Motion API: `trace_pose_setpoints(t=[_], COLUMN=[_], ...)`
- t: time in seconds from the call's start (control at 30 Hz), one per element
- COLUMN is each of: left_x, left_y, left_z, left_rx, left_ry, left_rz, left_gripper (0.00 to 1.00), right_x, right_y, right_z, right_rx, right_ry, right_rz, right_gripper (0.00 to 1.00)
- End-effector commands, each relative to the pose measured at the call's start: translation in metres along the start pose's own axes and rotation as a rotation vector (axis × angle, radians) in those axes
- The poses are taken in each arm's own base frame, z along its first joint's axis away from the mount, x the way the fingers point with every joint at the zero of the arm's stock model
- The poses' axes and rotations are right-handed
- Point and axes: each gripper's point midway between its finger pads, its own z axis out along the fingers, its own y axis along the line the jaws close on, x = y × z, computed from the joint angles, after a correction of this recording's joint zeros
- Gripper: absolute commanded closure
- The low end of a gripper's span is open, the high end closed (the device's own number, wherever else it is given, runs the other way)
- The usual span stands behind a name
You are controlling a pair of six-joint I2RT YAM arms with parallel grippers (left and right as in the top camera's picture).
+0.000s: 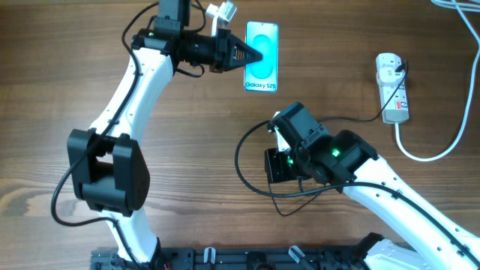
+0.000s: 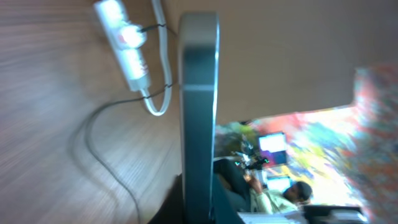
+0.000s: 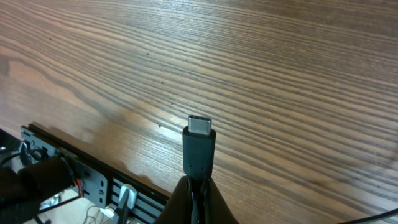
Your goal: Plug charger to phone and switch on socket
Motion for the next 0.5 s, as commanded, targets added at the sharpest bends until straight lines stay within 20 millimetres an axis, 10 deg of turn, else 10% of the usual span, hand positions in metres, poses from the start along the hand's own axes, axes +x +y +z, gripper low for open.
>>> trace_pose_setpoints(t=[0.0, 0.47], left_x=[0.009, 0.002], left_y=[-0.047, -0.025], left_z=[-0.014, -0.006], left_rx=[0.132, -0.001], left_ry=[0.038, -0.014], left_rz=[0.014, 0.002], left_gripper=[0.96, 0.96], right_x=[-0.004, 0.006], right_y=[0.008, 0.013], right_z=[-0.007, -0.006], right_rx=[-0.031, -0.015], right_ry=[-0.017, 0.008], right_rz=[0.019, -0.014], right_gripper=[0.96, 0.96])
